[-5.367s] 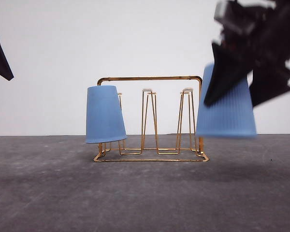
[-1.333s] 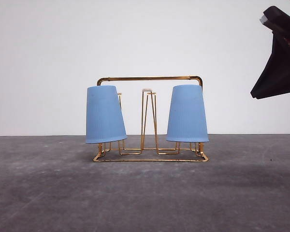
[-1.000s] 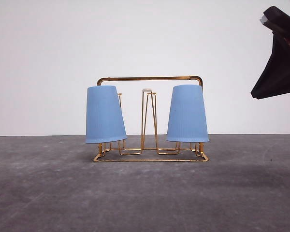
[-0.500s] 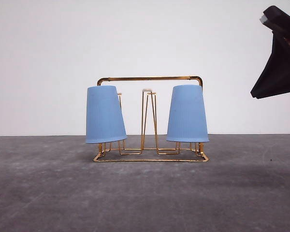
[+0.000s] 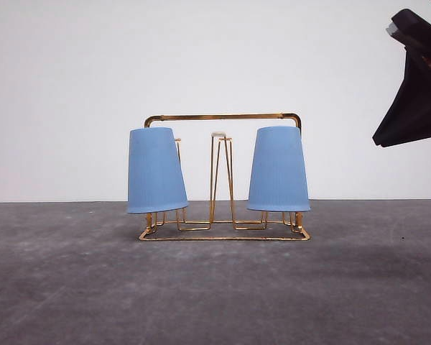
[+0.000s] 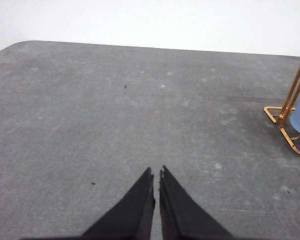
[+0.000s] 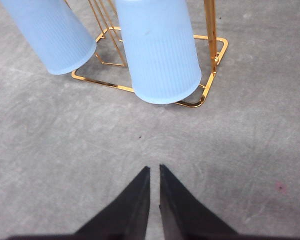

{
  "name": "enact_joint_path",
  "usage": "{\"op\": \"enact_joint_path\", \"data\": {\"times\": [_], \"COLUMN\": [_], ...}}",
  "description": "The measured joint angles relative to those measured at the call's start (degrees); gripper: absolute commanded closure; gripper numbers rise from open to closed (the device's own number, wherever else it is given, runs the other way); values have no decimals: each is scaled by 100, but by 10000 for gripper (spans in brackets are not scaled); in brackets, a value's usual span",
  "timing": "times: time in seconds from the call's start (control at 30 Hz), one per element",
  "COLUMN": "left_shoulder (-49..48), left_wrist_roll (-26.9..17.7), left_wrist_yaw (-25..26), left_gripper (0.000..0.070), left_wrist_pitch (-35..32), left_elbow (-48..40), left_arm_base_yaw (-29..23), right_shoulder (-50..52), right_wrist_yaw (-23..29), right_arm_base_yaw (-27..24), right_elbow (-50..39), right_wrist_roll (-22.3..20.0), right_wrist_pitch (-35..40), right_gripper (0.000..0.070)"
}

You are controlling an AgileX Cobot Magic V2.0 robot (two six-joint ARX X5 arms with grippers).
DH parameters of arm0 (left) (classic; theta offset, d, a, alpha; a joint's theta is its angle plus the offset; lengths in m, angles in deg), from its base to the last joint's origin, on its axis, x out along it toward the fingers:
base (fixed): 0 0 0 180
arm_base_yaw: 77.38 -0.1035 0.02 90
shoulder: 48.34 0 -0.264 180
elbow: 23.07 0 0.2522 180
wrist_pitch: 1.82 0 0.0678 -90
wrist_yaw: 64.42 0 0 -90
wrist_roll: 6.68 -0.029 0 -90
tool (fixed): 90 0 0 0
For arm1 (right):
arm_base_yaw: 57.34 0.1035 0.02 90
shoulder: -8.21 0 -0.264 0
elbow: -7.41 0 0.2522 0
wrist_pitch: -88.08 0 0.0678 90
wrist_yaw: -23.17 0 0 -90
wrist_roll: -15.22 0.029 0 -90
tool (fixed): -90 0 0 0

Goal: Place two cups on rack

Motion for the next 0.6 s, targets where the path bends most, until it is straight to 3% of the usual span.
{"op": "enact_joint_path", "data": {"times": [0.23, 0.4, 0.6], "left_shoulder": [0, 0, 0], "left_wrist_roll": [0, 0, 0], "left_wrist_yaw": [1, 2, 3], "left_gripper": [700, 700, 700], "left_wrist_pitch": [0, 0, 0], "left_elbow": [0, 0, 0], "left_arm_base_yaw": [0, 0, 0], "right_shoulder": [1242, 2658, 4036], "right_wrist_yaw": [530, 781, 825], "right_arm_base_yaw": [-655, -1332, -1824], "right_elbow": [-677, -1733, -2354], "right_wrist_roll": [-658, -724, -722], "right_wrist_pitch": [110, 154, 192], "right_gripper": [670, 670, 670]}}
